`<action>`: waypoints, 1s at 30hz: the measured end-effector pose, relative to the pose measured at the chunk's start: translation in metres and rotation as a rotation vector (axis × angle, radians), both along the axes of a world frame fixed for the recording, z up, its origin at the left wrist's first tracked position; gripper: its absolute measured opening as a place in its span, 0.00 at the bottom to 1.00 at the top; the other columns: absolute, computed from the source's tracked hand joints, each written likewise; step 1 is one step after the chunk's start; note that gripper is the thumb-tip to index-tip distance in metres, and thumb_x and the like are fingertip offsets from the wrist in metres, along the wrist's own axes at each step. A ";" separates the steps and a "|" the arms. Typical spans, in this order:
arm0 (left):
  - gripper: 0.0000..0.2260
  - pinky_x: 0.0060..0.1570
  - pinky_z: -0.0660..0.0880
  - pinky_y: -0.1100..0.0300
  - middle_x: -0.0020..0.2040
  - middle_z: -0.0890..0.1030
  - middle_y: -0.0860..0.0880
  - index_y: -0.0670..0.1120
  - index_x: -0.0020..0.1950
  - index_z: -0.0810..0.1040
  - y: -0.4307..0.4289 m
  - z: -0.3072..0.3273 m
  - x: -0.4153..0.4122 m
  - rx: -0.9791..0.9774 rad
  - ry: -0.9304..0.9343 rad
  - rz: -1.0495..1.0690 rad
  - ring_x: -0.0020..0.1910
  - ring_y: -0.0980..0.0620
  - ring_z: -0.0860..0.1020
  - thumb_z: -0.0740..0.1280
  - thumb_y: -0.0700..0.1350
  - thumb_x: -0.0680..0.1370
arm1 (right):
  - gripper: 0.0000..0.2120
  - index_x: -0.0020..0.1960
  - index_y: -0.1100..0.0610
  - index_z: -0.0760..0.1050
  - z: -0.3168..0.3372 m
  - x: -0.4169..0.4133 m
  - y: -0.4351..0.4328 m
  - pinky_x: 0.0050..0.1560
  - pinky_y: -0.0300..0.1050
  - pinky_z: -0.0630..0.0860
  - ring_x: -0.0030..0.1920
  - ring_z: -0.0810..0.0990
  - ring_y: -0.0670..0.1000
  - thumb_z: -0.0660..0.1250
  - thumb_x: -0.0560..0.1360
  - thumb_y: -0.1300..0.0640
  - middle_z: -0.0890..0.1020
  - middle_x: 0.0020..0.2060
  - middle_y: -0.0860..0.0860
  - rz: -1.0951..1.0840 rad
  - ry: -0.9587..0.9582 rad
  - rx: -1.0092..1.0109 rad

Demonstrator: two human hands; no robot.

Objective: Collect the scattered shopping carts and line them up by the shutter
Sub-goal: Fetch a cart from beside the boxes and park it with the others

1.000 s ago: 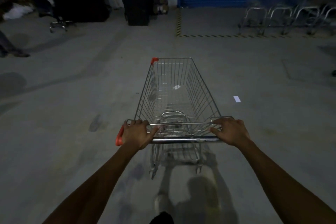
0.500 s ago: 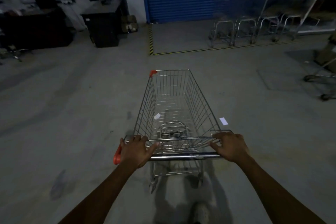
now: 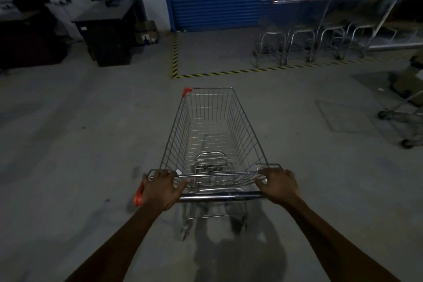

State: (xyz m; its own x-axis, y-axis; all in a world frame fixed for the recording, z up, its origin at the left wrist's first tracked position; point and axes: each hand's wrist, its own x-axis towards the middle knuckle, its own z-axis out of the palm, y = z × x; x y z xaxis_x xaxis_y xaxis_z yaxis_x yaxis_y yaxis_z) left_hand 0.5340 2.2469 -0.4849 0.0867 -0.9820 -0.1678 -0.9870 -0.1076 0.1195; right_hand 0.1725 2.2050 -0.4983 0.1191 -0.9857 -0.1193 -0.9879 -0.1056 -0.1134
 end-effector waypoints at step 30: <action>0.54 0.73 0.53 0.34 0.77 0.68 0.51 0.58 0.78 0.63 -0.685 -0.008 -0.130 -0.017 0.005 -0.470 0.75 0.47 0.66 0.39 0.86 0.60 | 0.47 0.76 0.36 0.62 0.005 -0.148 -0.631 0.68 0.59 0.62 0.75 0.65 0.51 0.38 0.65 0.15 0.65 0.77 0.41 -0.031 0.144 0.066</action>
State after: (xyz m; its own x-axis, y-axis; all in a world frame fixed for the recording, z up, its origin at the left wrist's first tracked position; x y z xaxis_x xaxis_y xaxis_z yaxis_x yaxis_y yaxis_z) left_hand 0.4038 1.5618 -0.4930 -0.3685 -0.9173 -0.1509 -0.9277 0.3525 0.1226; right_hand 0.0242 1.5740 -0.4938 0.0661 -0.9780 -0.1978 -0.9971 -0.0723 0.0242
